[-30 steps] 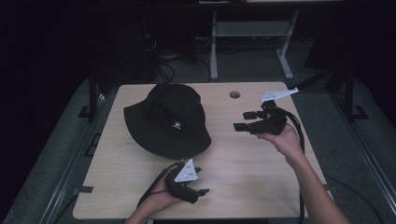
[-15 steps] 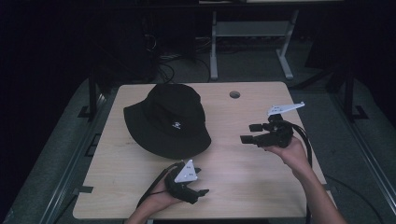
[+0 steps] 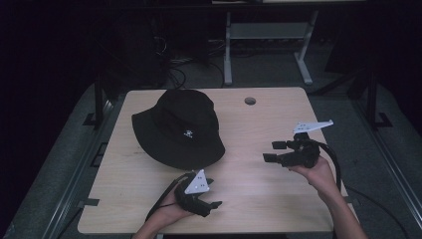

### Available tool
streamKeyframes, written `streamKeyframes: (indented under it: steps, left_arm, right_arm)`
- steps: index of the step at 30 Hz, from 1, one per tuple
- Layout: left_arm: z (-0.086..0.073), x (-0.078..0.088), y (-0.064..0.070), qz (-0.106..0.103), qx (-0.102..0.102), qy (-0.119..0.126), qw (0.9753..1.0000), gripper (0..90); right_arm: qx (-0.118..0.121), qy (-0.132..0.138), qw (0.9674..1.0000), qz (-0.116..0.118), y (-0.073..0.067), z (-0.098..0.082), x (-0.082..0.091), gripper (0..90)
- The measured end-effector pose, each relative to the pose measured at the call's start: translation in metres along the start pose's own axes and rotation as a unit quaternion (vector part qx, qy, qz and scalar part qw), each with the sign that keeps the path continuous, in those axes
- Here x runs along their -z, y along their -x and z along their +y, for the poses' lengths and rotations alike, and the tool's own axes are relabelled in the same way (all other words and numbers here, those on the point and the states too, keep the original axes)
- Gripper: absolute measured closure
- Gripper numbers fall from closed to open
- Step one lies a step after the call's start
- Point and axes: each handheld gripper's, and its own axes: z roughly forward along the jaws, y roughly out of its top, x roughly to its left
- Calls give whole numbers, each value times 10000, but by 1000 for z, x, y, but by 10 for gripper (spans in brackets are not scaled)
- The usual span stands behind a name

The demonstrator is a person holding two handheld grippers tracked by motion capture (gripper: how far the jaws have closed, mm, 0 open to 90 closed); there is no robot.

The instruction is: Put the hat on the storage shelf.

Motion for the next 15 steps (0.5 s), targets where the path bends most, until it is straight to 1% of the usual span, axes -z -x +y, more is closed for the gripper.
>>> streamKeyframes:
  steps: [5, 8, 11, 13, 15]
  left_arm:
    - [0, -1, 1, -3, 25, 37, 10000, 252]
    - [0, -1, 1, -20, 57, 27, 10000, 252]
    - [0, 0, 1, 6, 39, 33, 10000, 252]
    - [0, 1, 1, -13, 73, 27, 10000, 252]
    - [-1, 1, 0, 1, 107, 43, 9999, 252]
  right_arm:
    - [-117, -1, 9999, -1, 4, -16, 2, 229]
    - [-161, 7, 9999, -6, 6, -22, 4, 228]
    - [-215, 27, 9998, -29, 8, -29, 6, 228]
    - [-223, 56, 9997, -37, 10, -34, 8, 229]
    - [-293, 89, 9995, -42, 10, -39, 11, 229]
